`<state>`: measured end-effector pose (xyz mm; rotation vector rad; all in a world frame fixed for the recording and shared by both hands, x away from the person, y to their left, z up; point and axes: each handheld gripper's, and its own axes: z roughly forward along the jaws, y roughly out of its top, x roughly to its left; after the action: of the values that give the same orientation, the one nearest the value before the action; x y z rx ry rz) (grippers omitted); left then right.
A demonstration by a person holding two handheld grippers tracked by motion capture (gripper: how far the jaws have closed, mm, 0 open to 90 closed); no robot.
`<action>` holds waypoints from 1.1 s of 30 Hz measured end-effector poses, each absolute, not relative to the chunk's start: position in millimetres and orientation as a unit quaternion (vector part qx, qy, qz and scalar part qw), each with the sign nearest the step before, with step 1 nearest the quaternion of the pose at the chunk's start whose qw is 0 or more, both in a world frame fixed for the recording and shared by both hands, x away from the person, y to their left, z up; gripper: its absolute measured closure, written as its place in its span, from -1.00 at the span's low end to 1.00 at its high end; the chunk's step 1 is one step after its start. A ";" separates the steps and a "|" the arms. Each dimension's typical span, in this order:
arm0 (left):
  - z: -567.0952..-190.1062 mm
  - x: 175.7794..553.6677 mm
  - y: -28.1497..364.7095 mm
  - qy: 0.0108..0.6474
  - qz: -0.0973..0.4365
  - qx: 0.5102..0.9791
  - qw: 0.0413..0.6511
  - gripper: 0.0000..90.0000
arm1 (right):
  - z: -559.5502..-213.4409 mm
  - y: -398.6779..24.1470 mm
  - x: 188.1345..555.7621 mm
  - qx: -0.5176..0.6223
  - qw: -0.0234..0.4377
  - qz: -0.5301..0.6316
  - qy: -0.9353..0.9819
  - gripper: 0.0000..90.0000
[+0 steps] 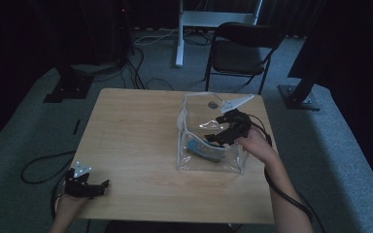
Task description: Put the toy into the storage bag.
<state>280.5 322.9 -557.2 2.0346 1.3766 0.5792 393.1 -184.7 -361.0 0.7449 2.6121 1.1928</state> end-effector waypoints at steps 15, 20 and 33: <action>-557.2 280.5 322.9 0.520 0.219 0.768 0.304 -0.99 | -362.2 -199.5 372.9 0.242 0.095 0.473 0.842 -0.74; -557.2 280.5 322.9 0.520 0.219 0.768 0.304 -0.99 | -364.1 -201.9 365.1 0.233 0.094 0.488 0.836 -0.74; -557.2 280.4 322.8 0.520 0.218 0.768 0.304 -0.99 | -365.5 -205.1 342.7 0.213 0.083 0.526 0.819 -0.74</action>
<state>280.4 322.8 -557.2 2.0333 1.3783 0.5783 342.7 -205.1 -365.5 0.6372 2.4458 1.5700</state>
